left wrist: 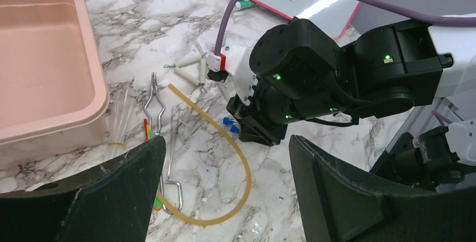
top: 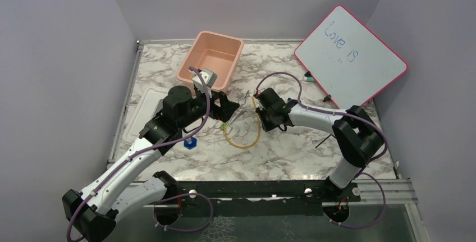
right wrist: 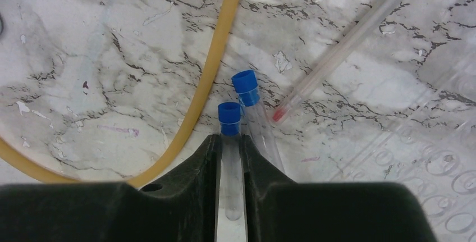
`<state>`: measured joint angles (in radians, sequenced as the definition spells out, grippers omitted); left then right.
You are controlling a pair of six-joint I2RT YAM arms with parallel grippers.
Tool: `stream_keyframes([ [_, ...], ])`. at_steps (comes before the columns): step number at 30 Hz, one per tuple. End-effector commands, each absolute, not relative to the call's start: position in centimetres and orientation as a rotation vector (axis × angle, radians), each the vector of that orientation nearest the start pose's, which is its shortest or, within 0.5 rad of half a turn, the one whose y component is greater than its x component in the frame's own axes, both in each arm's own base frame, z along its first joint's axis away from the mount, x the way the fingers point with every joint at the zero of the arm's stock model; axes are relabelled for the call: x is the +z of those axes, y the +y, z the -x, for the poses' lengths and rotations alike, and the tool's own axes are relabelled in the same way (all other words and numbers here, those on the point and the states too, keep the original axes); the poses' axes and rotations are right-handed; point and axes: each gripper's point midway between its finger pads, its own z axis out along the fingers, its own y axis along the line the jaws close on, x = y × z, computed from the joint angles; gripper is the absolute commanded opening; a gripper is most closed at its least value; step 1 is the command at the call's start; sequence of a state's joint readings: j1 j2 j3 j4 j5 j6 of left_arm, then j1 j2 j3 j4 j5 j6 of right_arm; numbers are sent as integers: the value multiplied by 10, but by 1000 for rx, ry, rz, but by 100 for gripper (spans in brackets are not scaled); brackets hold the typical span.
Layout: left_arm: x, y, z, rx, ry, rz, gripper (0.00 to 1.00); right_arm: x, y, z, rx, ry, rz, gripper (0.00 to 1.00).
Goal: Organize the chemistry lab equipment
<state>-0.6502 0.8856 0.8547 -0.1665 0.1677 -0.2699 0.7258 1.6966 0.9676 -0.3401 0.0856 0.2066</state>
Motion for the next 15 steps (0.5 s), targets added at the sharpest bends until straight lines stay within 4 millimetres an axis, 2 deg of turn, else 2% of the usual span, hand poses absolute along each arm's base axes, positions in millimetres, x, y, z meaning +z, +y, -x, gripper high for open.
stream_keyframes([
  [1, 287, -233, -242, -807, 1770, -456, 83, 14, 237, -271, 208, 2564, 703, 21],
  [4, 292, -234, -244, -813, 1758, -443, 83, 41, 253, -275, 335, 2469, 666, 20],
  [8, 303, -238, -245, -852, 1717, -415, 83, 90, 267, -282, 476, 2298, 579, 20],
  [12, 307, -250, -242, -931, 1695, -430, 83, 156, 276, -289, 624, 2081, 451, 20],
  [14, 305, -258, -240, -982, 1700, -440, 83, 195, 285, -286, 754, 1947, 396, 20],
  [15, 310, -263, -240, -1017, 1677, -440, 83, 215, 287, -285, 812, 1886, 344, 21],
])
